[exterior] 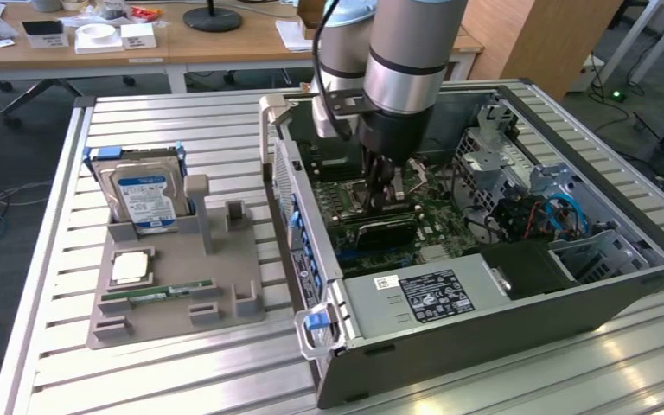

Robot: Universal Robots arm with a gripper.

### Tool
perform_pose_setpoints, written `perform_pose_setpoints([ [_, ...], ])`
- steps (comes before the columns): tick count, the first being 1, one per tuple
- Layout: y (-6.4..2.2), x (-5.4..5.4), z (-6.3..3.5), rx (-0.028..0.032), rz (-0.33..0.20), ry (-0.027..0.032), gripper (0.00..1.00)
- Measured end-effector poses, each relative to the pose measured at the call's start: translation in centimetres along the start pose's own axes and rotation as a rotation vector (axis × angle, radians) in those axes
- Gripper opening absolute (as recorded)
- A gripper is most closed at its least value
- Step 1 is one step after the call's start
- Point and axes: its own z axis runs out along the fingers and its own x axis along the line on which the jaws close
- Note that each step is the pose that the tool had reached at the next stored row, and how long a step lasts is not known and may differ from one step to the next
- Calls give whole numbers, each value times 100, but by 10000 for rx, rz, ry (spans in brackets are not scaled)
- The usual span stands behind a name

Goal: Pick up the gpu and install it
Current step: 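Press down on the gpu until it lock into place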

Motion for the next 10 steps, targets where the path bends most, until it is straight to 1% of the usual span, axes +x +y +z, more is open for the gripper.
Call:
perform_pose_setpoints([
  [4,-5,-3,-139,1,0,-1,11],
  [10,-14,-8,-384,0,-1,0,11],
])
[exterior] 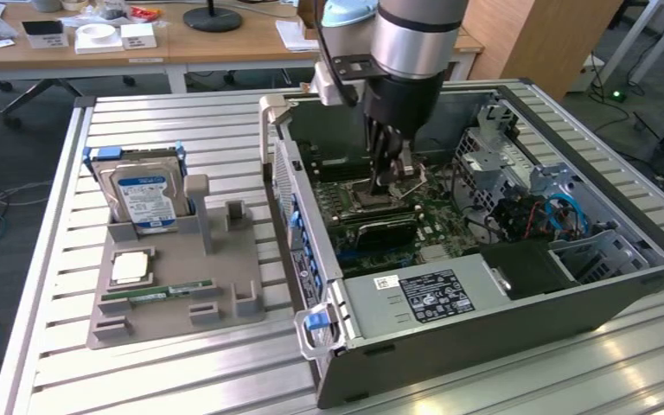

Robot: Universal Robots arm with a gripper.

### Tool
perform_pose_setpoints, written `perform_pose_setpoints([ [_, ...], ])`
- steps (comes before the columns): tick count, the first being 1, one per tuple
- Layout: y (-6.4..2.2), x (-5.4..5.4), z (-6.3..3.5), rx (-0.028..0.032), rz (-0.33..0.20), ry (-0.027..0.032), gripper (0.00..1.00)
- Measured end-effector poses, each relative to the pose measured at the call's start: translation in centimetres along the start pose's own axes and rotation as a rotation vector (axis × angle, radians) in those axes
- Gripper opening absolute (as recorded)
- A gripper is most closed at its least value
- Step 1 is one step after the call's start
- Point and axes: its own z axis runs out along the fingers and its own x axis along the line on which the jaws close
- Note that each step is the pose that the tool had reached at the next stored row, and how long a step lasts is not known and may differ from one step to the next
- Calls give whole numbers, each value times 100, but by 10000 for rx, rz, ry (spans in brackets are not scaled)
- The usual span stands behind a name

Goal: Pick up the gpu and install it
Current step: 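Press down on the gpu until it lock into place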

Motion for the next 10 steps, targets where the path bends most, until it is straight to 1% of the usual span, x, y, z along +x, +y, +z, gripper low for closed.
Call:
perform_pose_setpoints([
  [3,-3,-2,-88,0,1,1,11],
  [10,-3,-2,-94,0,0,0,11],
])
